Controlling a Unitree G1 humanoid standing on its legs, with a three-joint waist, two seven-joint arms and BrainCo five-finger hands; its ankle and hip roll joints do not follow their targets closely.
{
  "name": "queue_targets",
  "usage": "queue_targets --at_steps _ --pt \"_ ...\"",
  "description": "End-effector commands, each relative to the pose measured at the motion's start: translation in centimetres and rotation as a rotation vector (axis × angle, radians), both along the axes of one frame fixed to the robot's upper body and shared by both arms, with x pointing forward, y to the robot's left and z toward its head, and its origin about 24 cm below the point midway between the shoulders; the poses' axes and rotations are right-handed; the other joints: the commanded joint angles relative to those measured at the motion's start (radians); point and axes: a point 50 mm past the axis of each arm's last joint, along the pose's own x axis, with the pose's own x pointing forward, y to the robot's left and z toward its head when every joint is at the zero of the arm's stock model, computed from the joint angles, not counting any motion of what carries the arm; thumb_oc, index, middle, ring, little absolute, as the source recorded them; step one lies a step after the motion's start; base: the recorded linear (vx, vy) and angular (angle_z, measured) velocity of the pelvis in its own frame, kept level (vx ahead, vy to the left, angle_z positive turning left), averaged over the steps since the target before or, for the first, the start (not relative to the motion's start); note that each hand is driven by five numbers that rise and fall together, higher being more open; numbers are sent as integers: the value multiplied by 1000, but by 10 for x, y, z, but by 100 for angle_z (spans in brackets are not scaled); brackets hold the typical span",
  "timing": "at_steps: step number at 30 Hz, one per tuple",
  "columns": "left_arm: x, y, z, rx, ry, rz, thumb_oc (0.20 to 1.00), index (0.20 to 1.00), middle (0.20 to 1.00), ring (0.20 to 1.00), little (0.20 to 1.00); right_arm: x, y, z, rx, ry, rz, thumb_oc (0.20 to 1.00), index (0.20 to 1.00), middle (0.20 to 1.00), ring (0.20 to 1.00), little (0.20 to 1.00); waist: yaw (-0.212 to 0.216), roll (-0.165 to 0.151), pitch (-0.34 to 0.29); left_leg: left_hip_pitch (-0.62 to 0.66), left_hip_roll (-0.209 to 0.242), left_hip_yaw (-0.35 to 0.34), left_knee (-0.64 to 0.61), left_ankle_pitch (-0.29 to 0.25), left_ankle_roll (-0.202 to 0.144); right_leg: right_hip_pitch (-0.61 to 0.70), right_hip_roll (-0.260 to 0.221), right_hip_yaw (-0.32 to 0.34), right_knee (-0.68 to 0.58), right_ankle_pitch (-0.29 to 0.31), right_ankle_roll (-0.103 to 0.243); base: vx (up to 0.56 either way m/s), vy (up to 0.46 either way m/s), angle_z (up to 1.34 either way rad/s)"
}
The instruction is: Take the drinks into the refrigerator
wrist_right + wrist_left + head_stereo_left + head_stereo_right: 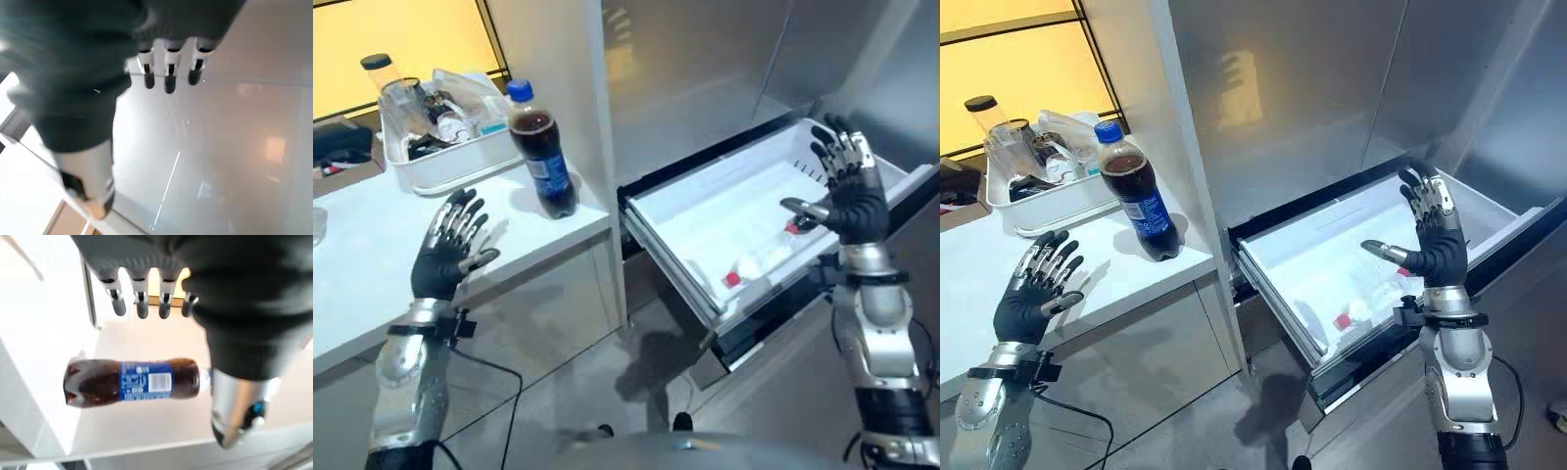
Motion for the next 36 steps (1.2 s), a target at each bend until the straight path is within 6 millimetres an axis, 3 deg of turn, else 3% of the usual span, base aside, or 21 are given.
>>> queue_targets --at_steps 1,9,18,32,36 --pt "2 13 18 75 -91 75 1000 1000 1000 1000 1000 -1 7 37 2 -189 58 1000 1000 1000 1000 1000 26 -44 -7 -19 -30 -34 1 -43 19 5 -66 -15 68 -9 94 -144 48 -33" --pt "3 16 16 110 -101 251 1000 1000 1000 1000 1000 0 8 31 0 -165 30 1000 1000 1000 1000 1000 27 -42 -5 -18 -31 -37 1 -44 19 6 -67 -22 71 -14 92 0 0 0" --pt "10 8 29 125 -169 268 1000 1000 1000 1000 1000 -1 11 35 11 -179 49 1000 1000 1000 1000 1000 20 -42 -6 -16 -30 -34 1 -45 19 7 -69 -19 70 -14 92 0 0 0" --pt "39 1 49 266 -206 272 1000 1000 1000 1000 1000 4 18 33 -9 -145 116 1000 1000 1000 1000 1000 -1 -38 -17 -7 -27 -23 1 -47 15 14 -64 -14 68 -14 91 0 0 0" --pt "62 -3 56 317 -200 252 1000 1000 1000 1000 1000 8 26 35 -7 -135 175 1000 1000 1000 1000 1000 -17 -37 -24 -2 -25 -16 1 -49 12 17 -62 -10 67 -12 93 11 1 0"
